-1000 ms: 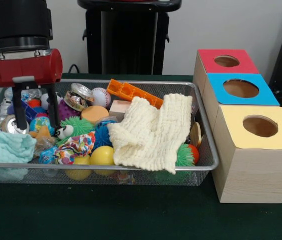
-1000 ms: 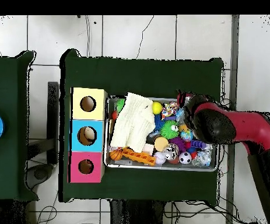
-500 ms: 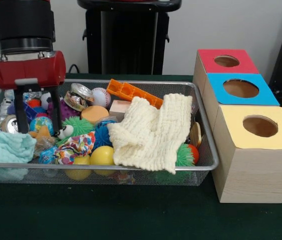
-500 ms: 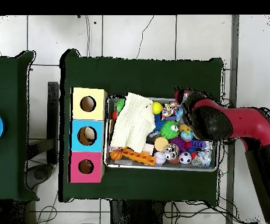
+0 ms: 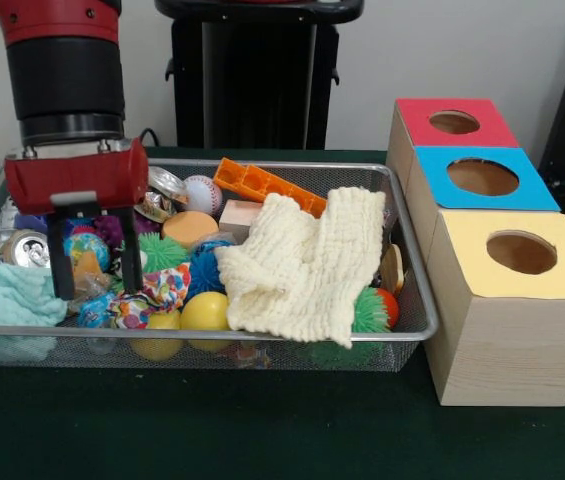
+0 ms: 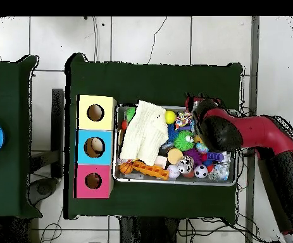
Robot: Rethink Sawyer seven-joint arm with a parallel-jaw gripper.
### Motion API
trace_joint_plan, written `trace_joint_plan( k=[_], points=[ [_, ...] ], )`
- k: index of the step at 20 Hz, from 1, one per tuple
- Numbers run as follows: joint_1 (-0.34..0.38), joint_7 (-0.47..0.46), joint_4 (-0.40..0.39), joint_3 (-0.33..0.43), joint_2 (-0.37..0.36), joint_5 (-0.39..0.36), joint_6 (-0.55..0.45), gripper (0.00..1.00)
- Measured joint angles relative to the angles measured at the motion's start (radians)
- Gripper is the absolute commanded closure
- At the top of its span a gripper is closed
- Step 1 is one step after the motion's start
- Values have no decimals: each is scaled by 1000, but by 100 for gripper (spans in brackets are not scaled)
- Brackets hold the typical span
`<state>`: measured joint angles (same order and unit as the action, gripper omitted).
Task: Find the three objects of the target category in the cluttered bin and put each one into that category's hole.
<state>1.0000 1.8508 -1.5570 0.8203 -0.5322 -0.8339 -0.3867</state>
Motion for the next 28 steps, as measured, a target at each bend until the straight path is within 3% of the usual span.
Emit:
trace_joint_plan(
  k=[12, 28],
  points=[
    [34, 0, 12, 17, 79, -33, 5, 0],
    [132, 0, 9, 42, 78, -34, 5, 0]
  ],
)
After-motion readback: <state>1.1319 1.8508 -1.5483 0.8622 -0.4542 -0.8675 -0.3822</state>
